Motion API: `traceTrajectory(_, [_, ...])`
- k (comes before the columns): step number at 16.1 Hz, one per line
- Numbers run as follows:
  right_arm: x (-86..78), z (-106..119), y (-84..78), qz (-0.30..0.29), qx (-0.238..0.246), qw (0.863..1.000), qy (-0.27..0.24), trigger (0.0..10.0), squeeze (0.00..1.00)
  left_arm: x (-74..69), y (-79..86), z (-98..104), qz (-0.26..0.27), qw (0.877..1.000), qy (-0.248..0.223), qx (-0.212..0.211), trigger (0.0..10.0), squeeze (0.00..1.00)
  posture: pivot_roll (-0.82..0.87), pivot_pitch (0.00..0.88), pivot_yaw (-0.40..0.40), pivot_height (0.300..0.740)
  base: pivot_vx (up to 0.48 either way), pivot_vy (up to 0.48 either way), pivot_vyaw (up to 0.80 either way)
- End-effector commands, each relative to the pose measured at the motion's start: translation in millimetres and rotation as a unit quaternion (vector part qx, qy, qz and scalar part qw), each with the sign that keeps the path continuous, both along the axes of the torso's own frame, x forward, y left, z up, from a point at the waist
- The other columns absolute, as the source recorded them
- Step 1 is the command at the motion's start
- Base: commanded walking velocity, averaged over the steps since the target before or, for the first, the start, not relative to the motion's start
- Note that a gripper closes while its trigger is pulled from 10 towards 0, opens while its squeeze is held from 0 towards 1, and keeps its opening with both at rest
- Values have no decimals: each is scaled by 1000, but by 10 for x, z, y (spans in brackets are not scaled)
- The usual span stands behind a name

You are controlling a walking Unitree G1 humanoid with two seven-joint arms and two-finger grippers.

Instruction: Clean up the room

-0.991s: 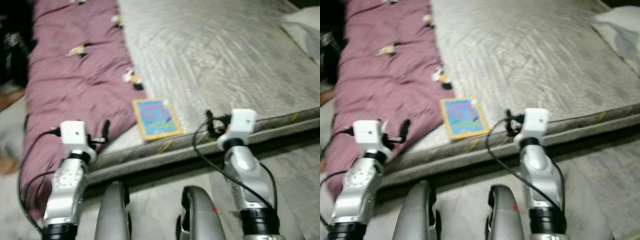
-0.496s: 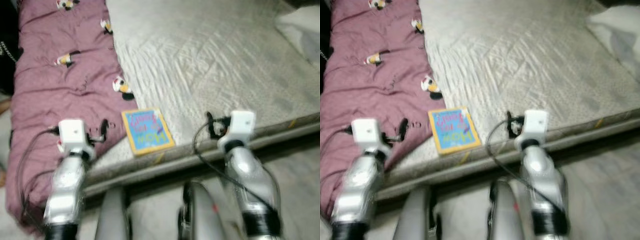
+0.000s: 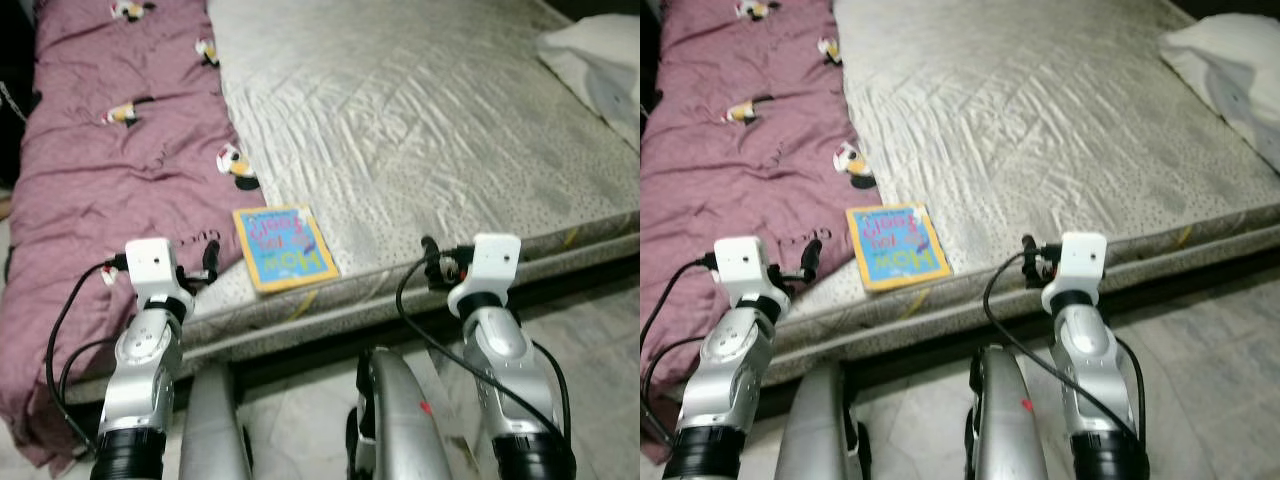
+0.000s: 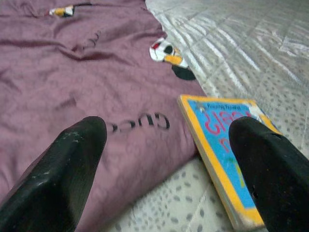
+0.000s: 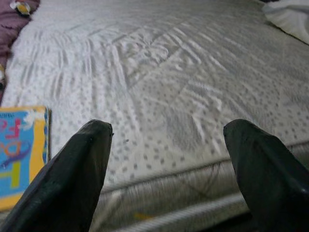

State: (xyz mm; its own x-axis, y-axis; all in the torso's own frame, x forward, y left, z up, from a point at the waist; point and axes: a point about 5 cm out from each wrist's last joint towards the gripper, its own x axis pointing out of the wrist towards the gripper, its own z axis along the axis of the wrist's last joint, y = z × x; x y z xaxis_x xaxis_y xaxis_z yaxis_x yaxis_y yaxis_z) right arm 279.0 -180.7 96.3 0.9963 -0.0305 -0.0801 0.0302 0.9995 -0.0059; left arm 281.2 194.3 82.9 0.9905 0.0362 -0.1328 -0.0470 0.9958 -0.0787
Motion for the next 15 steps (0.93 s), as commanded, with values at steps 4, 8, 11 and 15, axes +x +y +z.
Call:
traceTrajectory(4, [-31, 6, -15, 0, -4, 1000, 2, 10000, 0, 32, -14, 61, -6, 1000, -19, -2, 10000, 0, -33, 134, -31, 556, 0, 0, 0])
traceTrajectory(8, [9, 32, -8, 3, -6, 1000, -1, 10000, 0, 11, -41, 36, -3, 1000, -20, -12, 10000, 0, -36, 139, -24, 556, 0, 0, 0])
traceTrajectory(11, [21, 43, -8, 3, -6, 1000, -3, 10000, 0, 10, -48, 27, -5, 1000, -20, -12, 10000, 0, -36, 143, -23, 556, 251, 0, 0])
traceTrajectory(15, [21, 43, -8, 3, -6, 1000, -3, 10000, 0, 10, -48, 27, -5, 1000, -20, -12, 10000, 0, -36, 143, -23, 556, 251, 0, 0])
